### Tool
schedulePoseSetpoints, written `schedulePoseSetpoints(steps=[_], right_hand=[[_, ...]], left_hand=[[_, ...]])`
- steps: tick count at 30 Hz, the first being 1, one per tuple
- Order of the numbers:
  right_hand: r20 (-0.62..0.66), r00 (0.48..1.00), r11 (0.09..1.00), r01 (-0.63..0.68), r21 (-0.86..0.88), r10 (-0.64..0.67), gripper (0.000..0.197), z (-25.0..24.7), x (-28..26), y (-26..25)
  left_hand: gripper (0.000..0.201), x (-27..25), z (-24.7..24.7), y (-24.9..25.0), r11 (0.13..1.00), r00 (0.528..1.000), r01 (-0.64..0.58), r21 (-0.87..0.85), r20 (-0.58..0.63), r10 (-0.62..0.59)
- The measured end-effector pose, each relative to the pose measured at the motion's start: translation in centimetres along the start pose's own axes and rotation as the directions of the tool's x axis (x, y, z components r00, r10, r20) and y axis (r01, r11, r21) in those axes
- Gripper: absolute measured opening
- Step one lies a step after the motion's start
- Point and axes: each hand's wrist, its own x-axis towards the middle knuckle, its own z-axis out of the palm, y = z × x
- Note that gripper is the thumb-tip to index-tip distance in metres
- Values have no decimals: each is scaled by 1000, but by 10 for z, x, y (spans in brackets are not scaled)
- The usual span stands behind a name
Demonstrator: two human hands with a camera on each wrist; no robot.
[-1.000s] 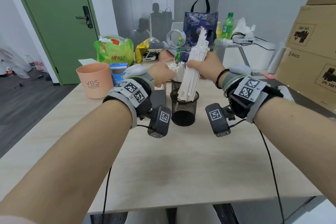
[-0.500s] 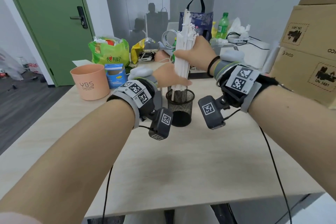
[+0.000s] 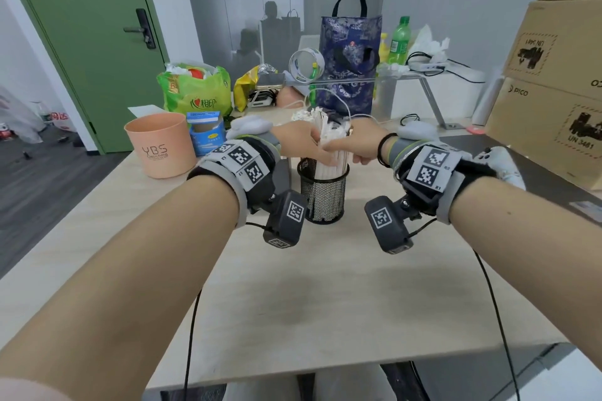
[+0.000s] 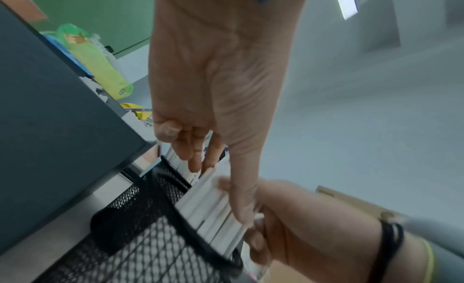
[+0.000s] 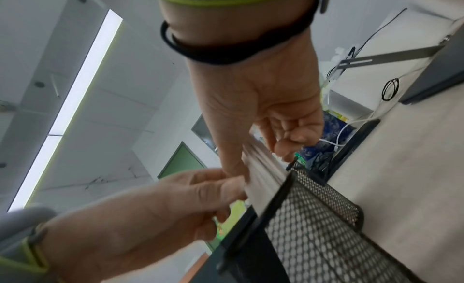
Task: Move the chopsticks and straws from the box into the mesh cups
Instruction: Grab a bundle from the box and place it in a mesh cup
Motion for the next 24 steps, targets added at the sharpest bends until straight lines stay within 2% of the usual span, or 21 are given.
schedulePoseSetpoints(steps=[3, 6, 7, 10, 13, 15, 17, 18, 21, 22, 24], right_hand=[[30, 998, 998, -57, 16, 56, 50, -12, -4, -4], [-28, 998, 997, -61, 44, 62, 71, -16, -7, -11], [-82, 996, 998, -38, 54, 42, 70, -16, -7, -12], [-253, 965, 992, 93, 86, -69, 49, -15, -4, -18], [-317, 934, 982, 186, 41, -164, 42, -15, -3, -29], [-256, 936, 970, 228, -87, -243, 42, -14, 1, -34], [-104, 951, 947, 272, -171, -292, 48, -12, 0, -39], [-16, 956, 939, 286, -191, -294, 49, -11, 1, -40], [217, 955, 923, 260, -284, -202, 39, -6, -6, -39], [218, 955, 930, 255, -263, -200, 38, -5, -6, -37], [85, 966, 952, 254, -171, -243, 38, -4, -6, -36]], left_hand=[[60, -1, -7, -7, 999, 999, 36, -26, 37, -35], [41, -1, -9, -11, 995, 998, 55, -83, 9, -55], [35, -2, -10, -12, 992, 997, 67, -111, -18, -69], [24, -2, -16, -14, 975, 985, 88, -205, -130, -117], [30, -1, -24, -22, 950, 947, 104, -295, -262, -184], [37, 2, -26, -29, 948, 947, 125, -292, -251, -202], [27, 2, -24, -33, 952, 953, 143, -272, -220, -206], [20, 1, -24, -34, 956, 949, 159, -248, -228, -217], [26, 3, -25, -43, 948, 914, 233, -215, -285, -290], [24, 3, -26, -49, 936, 893, 276, -220, -301, -334], [27, 4, -27, -62, 906, 859, 333, -263, -311, -406]])
